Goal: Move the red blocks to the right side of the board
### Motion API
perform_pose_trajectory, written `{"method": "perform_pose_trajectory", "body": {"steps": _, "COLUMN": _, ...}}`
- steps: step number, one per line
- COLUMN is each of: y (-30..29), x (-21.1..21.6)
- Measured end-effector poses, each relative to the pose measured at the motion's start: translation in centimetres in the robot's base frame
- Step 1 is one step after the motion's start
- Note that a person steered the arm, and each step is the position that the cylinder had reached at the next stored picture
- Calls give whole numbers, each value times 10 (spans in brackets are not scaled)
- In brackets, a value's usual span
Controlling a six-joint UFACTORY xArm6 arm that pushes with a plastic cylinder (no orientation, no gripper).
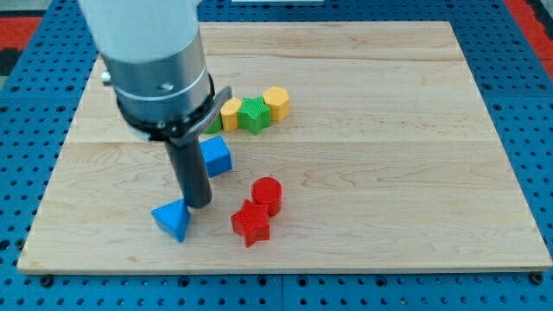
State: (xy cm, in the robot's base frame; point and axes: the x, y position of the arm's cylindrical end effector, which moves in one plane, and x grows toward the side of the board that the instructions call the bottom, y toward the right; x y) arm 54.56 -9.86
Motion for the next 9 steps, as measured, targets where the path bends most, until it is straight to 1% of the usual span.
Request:
{"method": "perform_pose_trajectory", "body": {"steps": 1, "y": 10, "x": 20}}
{"method": "perform_pose_trajectory", "body": {"steps": 2, "y": 27, "x": 23}}
{"method": "perform_pose_trajectory", "body": {"steps": 3, "y": 28, "x": 36}}
{"method": "perform_pose_trajectory", "body": {"steps": 4, "y": 28, "x": 59}}
{"method": "perform_pose_trajectory", "body": {"steps": 5, "y": 36, "x": 71}}
{"method": "perform_pose_trajectory", "body": {"steps": 8, "y": 52, "x": -8}}
{"method": "perform_pose_trajectory", "body": {"steps": 9, "y": 78, "x": -31}}
